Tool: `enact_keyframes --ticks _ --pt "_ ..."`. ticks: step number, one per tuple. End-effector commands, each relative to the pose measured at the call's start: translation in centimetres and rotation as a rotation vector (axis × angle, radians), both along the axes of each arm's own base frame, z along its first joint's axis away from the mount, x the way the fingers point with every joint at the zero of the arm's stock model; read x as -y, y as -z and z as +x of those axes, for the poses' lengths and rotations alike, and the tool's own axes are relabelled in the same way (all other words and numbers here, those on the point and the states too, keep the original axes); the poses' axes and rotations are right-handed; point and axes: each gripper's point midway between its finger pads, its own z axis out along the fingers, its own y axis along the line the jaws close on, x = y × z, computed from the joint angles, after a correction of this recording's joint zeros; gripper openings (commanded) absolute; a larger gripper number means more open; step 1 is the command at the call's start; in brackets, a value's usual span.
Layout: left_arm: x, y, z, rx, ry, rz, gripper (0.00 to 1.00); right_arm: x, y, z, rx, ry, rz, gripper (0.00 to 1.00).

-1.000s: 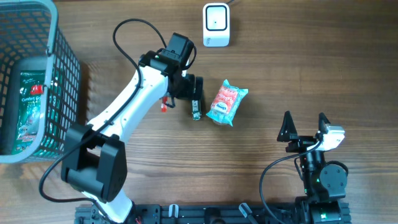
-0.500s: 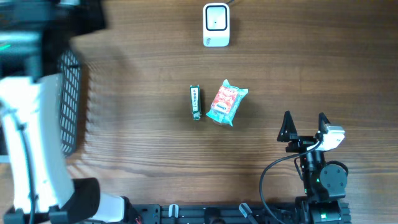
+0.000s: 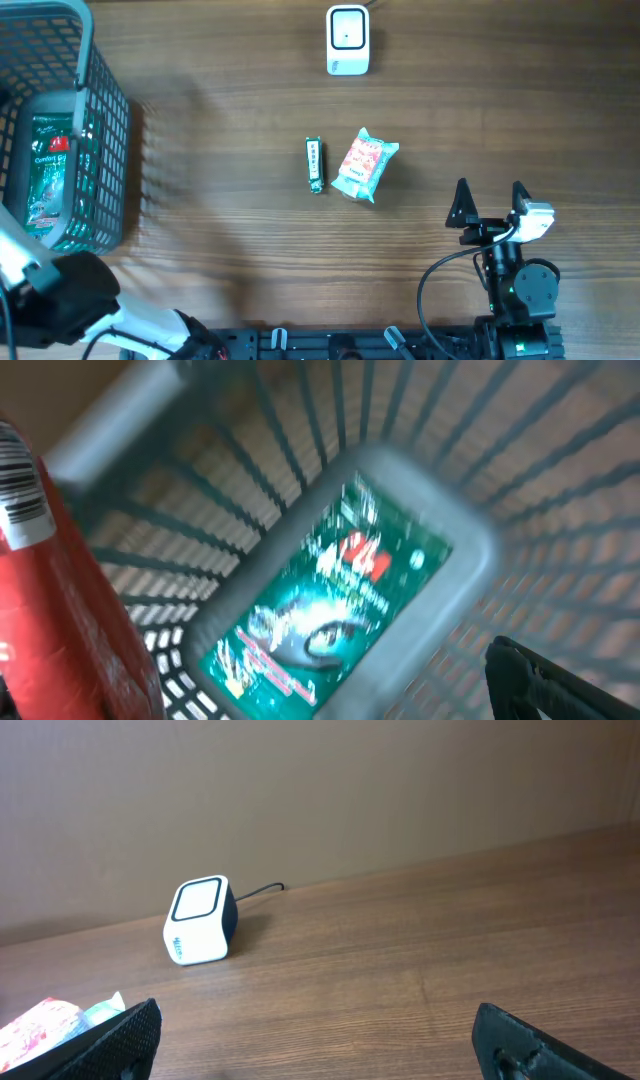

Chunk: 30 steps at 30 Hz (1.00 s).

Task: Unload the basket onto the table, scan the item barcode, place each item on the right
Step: 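Reach into the basket and grasp the green 3M gloves pack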

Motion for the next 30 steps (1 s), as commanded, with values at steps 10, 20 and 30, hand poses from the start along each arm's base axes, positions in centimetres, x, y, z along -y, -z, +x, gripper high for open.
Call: enact_keyframes --ticks 10,20,30 --pt "4.5 18.8 0.6 -0.246 0.36 -0.295 1.0 0.3 -0.1 0.0 0.005 0.014 -0.005 1.0" --pt "3.3 25.1 -0.6 -0.337 0.347 -0.255 1.0 0.3 -0.1 0.0 0.005 0.014 -0.005 1.0" --pt "2.6 28.1 -1.0 -0.371 0.329 -0.27 0.91 0.3 -0.1 0.0 0.005 0.014 -0.005 1.0"
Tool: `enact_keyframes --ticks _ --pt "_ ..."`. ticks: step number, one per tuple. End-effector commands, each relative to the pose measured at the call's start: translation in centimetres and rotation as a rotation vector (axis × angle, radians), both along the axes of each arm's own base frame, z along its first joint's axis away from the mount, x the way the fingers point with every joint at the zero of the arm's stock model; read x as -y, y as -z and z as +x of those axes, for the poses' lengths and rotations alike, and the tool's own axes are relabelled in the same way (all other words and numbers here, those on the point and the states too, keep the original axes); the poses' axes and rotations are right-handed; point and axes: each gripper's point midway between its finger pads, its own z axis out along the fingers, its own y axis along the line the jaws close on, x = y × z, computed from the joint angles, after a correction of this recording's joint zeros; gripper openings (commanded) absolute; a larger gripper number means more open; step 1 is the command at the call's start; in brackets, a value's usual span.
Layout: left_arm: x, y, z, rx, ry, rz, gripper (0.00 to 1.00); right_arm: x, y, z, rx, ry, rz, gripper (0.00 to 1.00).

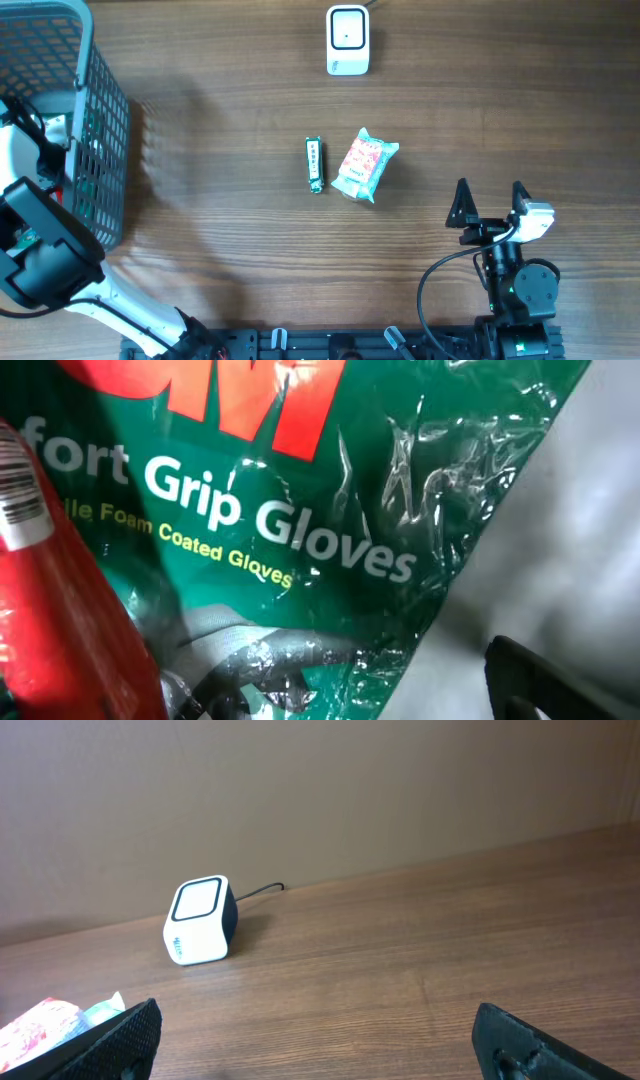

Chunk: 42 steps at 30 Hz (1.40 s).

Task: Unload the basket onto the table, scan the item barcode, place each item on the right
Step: 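Reach into the basket and grasp the green 3M gloves pack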

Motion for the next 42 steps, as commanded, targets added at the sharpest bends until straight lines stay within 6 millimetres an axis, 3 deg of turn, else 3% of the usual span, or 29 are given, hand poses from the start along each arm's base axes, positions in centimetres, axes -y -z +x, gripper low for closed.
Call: enact_keyframes --ticks 1,8,11,14,17,20,24,29,34,38,42 --pt "-0.1 2.3 -1.1 -0.047 0.004 -0.024 0.84 0.3 -0.1 0.0 0.005 0.014 -0.005 1.0" --pt "-0.7 2.5 -1.4 -0.043 -0.019 -0.028 0.26 0.3 -0.1 0.0 0.005 0.014 -0.005 1.0" --pt "-0.8 2.2 -1.1 -0.025 -0.048 -0.03 0.13 0.3 -0.1 0.0 0.005 0.014 -0.005 1.0" --pt "-1.6 0.4 -0.1 0.021 -0.117 -0.008 0.04 0.3 -0.1 0.0 0.005 0.014 -0.005 1.0" --pt "-2.8 -3.6 1.4 0.099 -0.16 0.035 0.04 0.3 -0.1 0.0 0.005 0.014 -0.005 1.0" --pt "-4.0 -8.9 2.9 0.207 -0.203 0.095 0.04 0.3 -0.1 0.0 0.005 0.014 -0.005 1.0" --pt "-4.8 -17.4 4.1 0.384 -0.22 0.191 0.04 0.3 -0.1 0.0 0.005 0.014 -0.005 1.0" --pt "-4.2 -28.6 3.5 0.634 -0.251 0.311 0.04 0.3 -0.1 0.0 0.005 0.014 -0.005 1.0" --pt "0.0 -38.2 1.3 0.902 -0.224 0.327 0.04 0.3 -0.1 0.0 0.005 0.014 -0.006 0.99" --pt "4.5 -42.1 -0.1 1.036 -0.198 0.232 0.04 0.3 -0.1 0.0 0.005 0.014 -0.005 1.0" --pt "10.8 -44.5 -0.7 1.125 -0.06 0.097 0.04 0.3 -0.1 0.0 0.005 0.014 -0.005 1.0"
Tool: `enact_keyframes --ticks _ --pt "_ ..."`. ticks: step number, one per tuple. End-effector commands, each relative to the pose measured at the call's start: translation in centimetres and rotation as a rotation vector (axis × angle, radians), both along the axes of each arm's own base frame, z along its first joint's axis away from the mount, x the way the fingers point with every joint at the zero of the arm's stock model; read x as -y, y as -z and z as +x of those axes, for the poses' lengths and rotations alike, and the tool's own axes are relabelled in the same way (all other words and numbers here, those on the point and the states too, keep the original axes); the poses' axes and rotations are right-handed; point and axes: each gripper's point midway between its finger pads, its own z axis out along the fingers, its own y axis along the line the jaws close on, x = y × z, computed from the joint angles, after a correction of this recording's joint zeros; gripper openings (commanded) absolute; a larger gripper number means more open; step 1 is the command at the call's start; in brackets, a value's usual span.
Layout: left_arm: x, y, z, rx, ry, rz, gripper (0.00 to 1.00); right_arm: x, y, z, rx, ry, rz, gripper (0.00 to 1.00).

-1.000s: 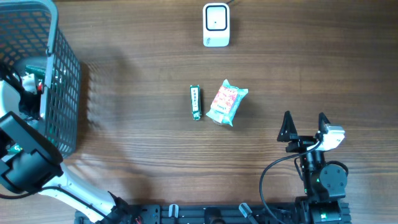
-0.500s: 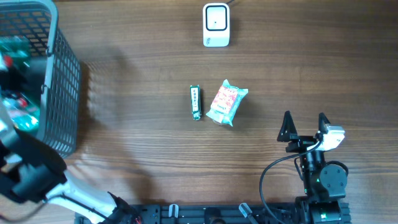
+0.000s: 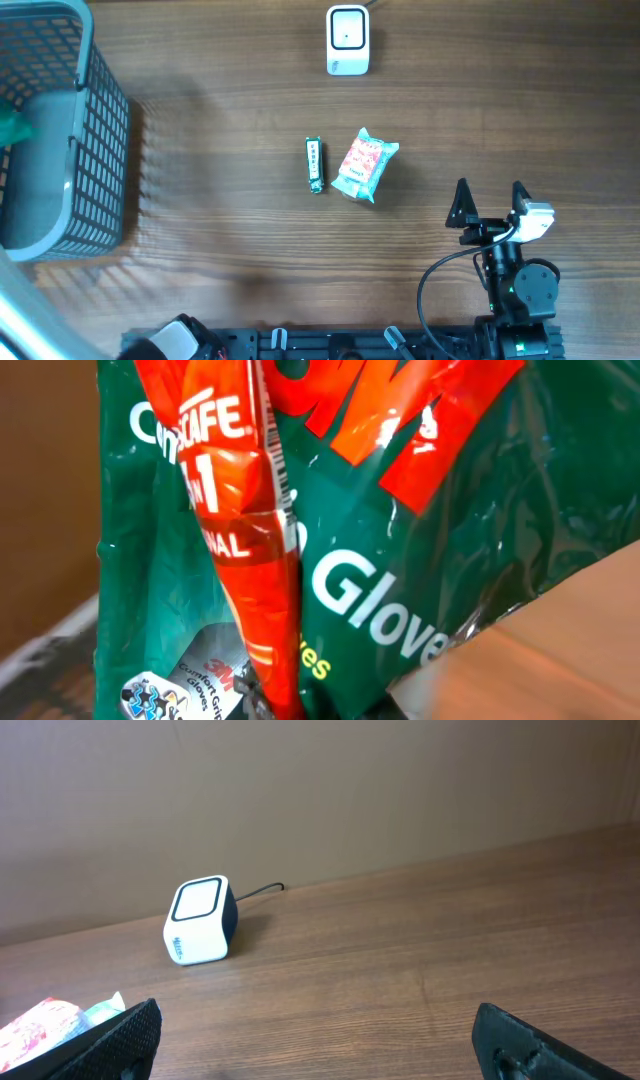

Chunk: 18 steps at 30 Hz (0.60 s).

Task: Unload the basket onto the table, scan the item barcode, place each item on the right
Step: 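Reach into the basket and grasp the green 3M gloves pack, then lift the gloves pack with Nescafe stick and lay it on table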

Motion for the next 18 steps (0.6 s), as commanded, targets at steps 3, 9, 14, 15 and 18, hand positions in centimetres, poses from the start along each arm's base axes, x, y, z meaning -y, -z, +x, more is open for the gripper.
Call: enact_keyframes --ticks 3,9,14,15,18 --pt "11.7 -3.0 0.0 0.127 0.385 -0.173 0.04 0.3 -0.1 0.0 0.005 0.014 -0.005 1.0" --pt "21.4 0.5 0.2 -0.023 0.726 -0.377 0.04 0.3 -0.1 0.0 0.005 0.014 -0.005 1.0" --pt "27.4 7.9 1.4 -0.319 0.855 -0.541 0.04 0.3 -0.1 0.0 0.005 0.014 -0.005 1.0" --pt "28.5 9.4 1.7 -0.373 0.877 -0.563 0.04 0.3 -0.1 0.0 0.005 0.014 -0.005 1.0" --pt "31.1 14.2 2.4 -0.528 0.906 -0.606 0.04 0.3 -0.1 0.0 0.005 0.014 -0.005 1.0"
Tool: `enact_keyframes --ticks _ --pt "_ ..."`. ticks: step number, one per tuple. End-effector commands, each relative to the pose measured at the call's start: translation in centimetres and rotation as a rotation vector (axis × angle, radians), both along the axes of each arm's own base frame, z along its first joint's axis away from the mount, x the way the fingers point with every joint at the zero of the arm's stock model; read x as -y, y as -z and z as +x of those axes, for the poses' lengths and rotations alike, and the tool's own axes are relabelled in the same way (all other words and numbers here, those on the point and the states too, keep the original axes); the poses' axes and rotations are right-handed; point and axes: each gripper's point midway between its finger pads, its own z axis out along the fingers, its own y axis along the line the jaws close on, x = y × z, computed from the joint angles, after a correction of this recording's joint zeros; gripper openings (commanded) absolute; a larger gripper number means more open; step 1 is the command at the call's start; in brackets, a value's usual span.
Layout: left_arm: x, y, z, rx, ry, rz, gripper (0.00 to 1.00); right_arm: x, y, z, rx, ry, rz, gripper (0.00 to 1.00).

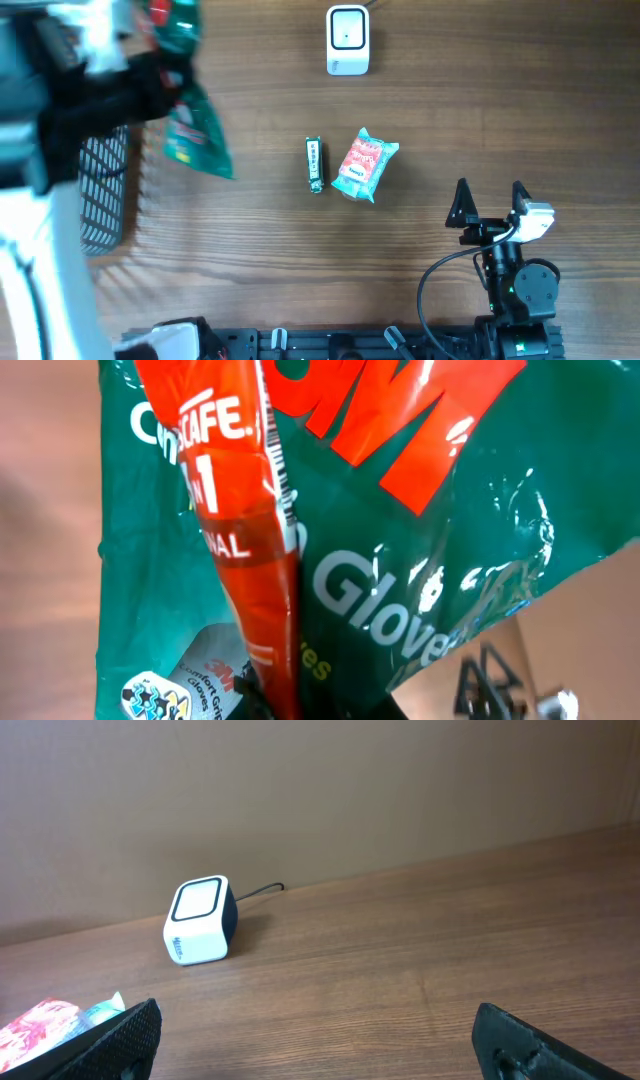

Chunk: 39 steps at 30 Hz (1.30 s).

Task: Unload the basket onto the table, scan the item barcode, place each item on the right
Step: 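Lift the gloves pack with Nescafe stick and lay it on table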

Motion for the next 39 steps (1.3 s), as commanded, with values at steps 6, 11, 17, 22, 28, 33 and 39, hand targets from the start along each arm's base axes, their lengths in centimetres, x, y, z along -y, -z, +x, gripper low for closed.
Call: enact_keyframes --ticks 6,11,17,22,28,33,39 --pt "7.4 16.3 1.6 -0.43 0.159 0.034 0.04 0.3 -0.1 0.0 0.005 0.014 -0.005 1.0" --pt "9.9 21.4 3.1 -0.458 0.178 0.018 0.04 0.3 -0.1 0.0 0.005 0.014 -0.005 1.0" --pt "11.6 23.6 3.8 -0.45 0.231 -0.063 0.04 0.3 -0.1 0.0 0.005 0.014 -0.005 1.0" --pt "11.4 26.3 3.0 -0.495 0.227 -0.056 0.09 0.3 -0.1 0.0 0.005 0.014 -0.005 1.0" --pt "11.1 27.2 2.9 -0.496 0.218 -0.04 1.0 0.3 -0.1 0.0 0.005 0.014 -0.005 1.0" --pt "10.6 26.9 3.2 -0.47 0.201 -0.007 1.0 0.3 -0.1 0.0 0.005 0.014 -0.005 1.0" --pt "8.8 23.8 4.4 -0.341 0.124 0.097 1.0 0.3 -0.1 0.0 0.005 0.014 -0.005 1.0"
